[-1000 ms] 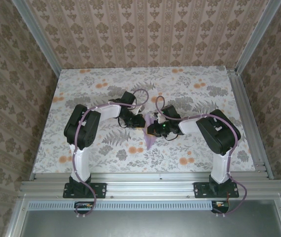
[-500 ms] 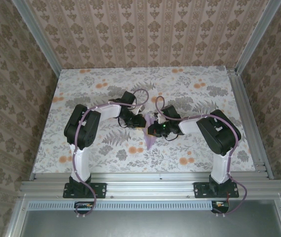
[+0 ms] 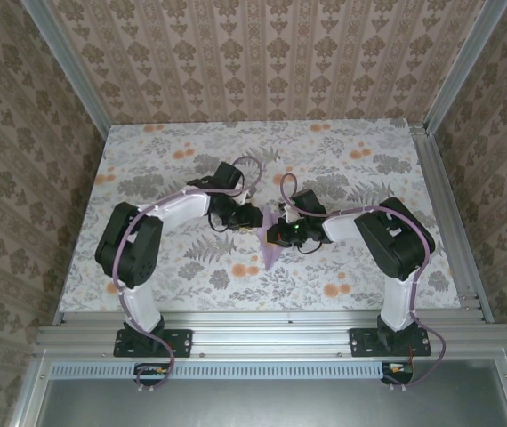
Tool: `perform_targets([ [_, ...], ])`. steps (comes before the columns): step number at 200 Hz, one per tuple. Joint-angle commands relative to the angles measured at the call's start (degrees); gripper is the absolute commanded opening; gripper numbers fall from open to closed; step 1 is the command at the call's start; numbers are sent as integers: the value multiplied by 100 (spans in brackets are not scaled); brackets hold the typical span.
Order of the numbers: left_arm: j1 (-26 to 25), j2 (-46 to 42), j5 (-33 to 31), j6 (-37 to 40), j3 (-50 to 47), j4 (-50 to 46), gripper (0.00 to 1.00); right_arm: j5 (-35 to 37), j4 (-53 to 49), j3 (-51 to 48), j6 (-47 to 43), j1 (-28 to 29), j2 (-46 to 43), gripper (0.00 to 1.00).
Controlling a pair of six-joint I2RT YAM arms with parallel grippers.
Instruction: Fold a paper plane with a square sheet of paper (pick it up from the middle)
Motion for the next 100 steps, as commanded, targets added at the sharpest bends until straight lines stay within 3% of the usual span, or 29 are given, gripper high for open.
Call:
perform_targets([
  [1,-98,-128,-167,-695,-401,331,39,122,-379,-93,-56,25,23,8],
  [41,-302,-74,-121,-1242,-631,974,39,92,-357,-89,-53,25,19,8],
  [100,-321,160,-286,-1145,-535,855,33,74,-340,-111,-56,25,-8,8],
])
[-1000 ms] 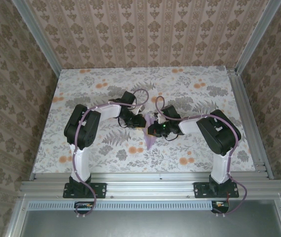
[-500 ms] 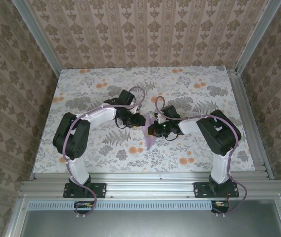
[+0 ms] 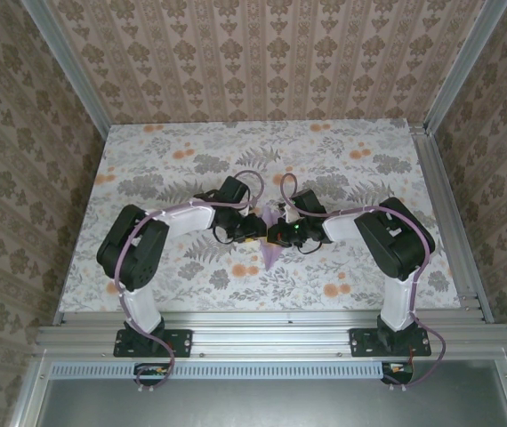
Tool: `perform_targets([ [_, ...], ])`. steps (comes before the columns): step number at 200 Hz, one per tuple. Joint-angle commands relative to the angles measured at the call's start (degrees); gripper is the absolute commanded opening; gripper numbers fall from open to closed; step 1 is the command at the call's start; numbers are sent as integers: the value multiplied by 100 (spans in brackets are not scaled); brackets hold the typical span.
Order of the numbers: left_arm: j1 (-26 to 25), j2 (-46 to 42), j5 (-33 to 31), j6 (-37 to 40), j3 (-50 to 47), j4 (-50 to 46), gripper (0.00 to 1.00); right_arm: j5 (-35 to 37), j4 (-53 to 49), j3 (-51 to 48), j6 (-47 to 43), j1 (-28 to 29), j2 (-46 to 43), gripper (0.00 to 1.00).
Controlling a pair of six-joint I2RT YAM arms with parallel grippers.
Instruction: Fold a paper plane with a square sheet of paper (pick it up from the middle)
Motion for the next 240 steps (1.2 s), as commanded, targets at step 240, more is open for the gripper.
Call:
perform_targets([
  [240,32,106,-135,245,291,-95,5,42,-453,-42,-110,25,-288,12],
])
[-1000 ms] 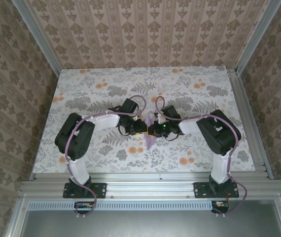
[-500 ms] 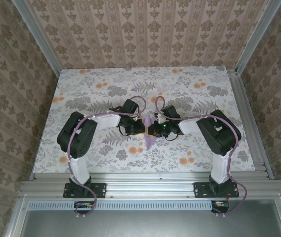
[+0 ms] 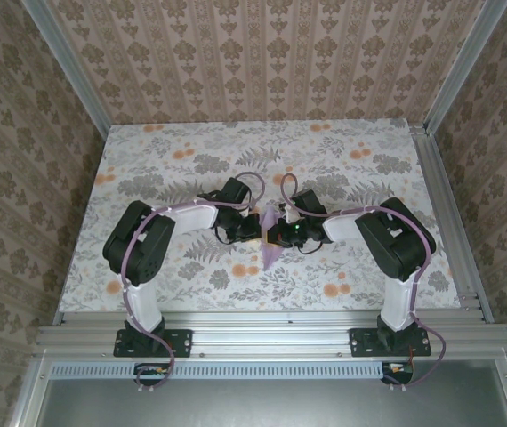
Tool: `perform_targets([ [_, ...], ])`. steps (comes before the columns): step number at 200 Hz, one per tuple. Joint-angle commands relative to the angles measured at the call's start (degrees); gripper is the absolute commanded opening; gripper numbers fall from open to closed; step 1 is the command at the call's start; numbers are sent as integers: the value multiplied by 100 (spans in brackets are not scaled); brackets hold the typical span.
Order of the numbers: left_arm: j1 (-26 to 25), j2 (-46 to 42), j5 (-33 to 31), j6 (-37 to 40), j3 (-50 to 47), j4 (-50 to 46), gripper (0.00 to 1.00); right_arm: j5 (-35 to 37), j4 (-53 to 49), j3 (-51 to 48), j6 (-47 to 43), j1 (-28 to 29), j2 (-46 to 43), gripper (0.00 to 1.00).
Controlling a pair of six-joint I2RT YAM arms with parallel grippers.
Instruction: Fold a paper plane with a square sheet of paper (pick it up from the middle)
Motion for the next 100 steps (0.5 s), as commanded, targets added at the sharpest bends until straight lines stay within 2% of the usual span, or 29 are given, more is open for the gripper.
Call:
perform_targets([
  [1,19,-173,113,209,200,-126,5,37,-327,-45,-111,25,-229,12],
  [100,12,23,302,355,287,-60,2,87,-571,-66,-228,0,-606,15],
])
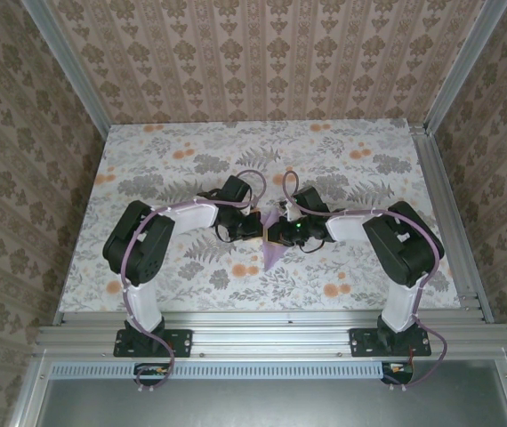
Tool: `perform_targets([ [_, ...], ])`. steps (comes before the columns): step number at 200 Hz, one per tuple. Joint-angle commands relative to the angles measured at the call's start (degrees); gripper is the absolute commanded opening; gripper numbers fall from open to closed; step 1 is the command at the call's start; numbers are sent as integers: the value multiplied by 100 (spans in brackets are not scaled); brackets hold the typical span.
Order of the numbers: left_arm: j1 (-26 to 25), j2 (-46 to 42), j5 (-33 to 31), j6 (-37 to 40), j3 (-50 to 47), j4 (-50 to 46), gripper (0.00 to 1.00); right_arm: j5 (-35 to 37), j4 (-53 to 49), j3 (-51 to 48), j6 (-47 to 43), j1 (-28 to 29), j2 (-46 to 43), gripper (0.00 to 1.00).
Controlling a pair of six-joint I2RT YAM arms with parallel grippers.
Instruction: Fold a paper plane with a square sheet of paper (pick it up from the middle)
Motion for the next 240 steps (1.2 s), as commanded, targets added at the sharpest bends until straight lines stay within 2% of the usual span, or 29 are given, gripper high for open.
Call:
perform_targets([
  [1,16,23,129,213,187,-46,1,88,-244,-71,-124,0,-255,15],
  [63,17,92,160,378,321,-192,1,476,-642,-286,-382,-238,-470,15],
  [133,10,194,129,627,562,-477,0,988,-1199,89,-616,-536,-318,15],
  [240,-42,579,179,857,922,-683,0,932,-1100,137,-731,-551,50,13],
])
